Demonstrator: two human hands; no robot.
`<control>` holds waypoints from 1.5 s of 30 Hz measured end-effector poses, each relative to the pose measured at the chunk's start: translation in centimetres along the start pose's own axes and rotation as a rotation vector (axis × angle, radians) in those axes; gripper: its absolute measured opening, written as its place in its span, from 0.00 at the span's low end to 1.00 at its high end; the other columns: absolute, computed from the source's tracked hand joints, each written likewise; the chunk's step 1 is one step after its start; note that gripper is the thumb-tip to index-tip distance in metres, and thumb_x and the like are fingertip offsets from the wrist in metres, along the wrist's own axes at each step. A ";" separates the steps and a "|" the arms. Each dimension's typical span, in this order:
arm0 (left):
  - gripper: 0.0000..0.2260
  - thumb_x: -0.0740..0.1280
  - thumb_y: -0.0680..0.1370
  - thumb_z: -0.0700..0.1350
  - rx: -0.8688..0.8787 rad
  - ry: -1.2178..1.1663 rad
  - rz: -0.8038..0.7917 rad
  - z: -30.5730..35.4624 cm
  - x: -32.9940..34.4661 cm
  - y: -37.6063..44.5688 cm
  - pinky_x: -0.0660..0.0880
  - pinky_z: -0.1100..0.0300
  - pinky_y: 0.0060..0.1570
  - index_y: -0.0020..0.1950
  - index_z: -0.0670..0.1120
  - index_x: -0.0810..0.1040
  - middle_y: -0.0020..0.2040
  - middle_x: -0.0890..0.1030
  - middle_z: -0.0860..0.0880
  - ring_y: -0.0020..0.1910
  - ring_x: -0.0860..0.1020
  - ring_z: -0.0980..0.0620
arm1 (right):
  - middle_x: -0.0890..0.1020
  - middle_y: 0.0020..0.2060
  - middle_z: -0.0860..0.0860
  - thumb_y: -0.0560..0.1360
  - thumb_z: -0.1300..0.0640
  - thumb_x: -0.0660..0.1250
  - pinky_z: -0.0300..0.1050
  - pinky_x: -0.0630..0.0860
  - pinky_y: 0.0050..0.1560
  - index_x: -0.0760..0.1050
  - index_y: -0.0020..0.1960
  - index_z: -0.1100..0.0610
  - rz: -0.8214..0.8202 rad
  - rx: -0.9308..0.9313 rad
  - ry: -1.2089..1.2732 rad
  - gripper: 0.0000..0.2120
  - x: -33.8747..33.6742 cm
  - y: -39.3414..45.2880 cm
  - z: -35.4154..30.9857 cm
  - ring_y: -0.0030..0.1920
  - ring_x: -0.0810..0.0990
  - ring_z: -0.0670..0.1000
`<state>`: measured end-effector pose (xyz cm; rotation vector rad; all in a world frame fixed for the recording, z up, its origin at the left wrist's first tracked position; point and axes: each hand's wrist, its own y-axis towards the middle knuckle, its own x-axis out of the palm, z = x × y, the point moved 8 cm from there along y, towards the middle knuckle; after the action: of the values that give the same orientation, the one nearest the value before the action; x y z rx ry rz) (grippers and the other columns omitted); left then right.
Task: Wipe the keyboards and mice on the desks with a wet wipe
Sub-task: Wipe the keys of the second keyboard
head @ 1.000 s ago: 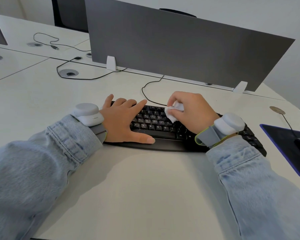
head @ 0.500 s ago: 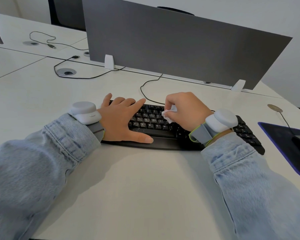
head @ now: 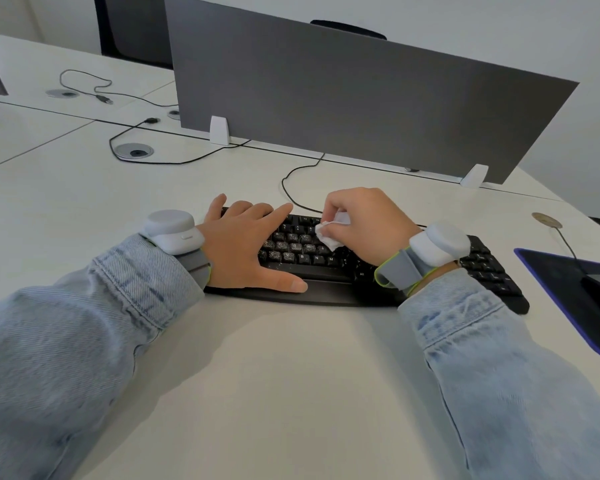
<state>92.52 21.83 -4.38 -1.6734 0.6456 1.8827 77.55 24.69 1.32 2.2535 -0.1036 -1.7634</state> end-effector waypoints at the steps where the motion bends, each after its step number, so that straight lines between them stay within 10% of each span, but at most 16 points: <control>1: 0.60 0.46 0.56 0.85 0.000 -0.001 -0.002 0.0 0.0 0.0 0.40 0.39 0.78 0.82 0.56 0.43 0.78 0.60 0.56 0.78 0.55 0.49 | 0.78 0.43 0.46 0.75 0.51 0.69 0.40 0.64 0.43 0.78 0.45 0.53 -0.014 -0.012 0.007 0.06 0.4 0.1 -0.5 0.47 0.73 0.48; 45: 0.69 0.49 0.46 0.85 -0.098 0.023 -0.115 -2.8 -0.5 -0.7 0.41 0.38 0.77 0.82 0.55 0.40 0.80 0.58 0.53 0.79 0.54 0.46 | 0.78 0.37 0.43 0.74 0.51 0.69 0.35 0.65 0.35 0.78 0.44 0.53 -0.039 -0.104 0.059 0.05 1.2 2.2 -3.9 0.39 0.73 0.41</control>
<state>95.05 20.44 -4.16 -1.7566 0.4626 1.8424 81.83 22.93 1.57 2.2445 0.0437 -1.6792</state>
